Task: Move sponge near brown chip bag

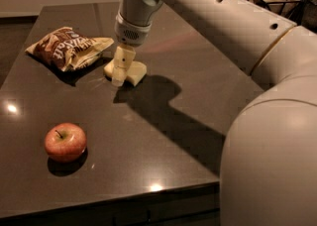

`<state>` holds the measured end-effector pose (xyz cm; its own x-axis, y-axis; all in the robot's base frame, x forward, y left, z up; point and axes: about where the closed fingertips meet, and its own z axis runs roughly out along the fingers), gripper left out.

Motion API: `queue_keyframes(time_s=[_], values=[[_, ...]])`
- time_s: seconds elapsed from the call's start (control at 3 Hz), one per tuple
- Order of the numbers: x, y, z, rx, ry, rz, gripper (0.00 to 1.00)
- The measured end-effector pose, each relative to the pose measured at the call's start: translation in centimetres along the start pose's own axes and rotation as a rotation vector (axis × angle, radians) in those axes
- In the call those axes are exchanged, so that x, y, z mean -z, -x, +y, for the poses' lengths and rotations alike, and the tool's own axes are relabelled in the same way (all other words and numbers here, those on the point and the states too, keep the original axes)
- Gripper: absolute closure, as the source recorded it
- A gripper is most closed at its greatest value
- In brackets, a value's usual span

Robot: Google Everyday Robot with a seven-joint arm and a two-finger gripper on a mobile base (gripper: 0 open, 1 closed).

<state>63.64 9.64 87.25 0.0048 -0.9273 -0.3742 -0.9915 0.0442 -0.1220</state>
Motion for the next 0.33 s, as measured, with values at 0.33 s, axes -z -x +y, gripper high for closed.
queue_keyframes(time_s=[0.33], values=[[-0.01,0.00,0.00,0.000,0.000,0.000,0.00]])
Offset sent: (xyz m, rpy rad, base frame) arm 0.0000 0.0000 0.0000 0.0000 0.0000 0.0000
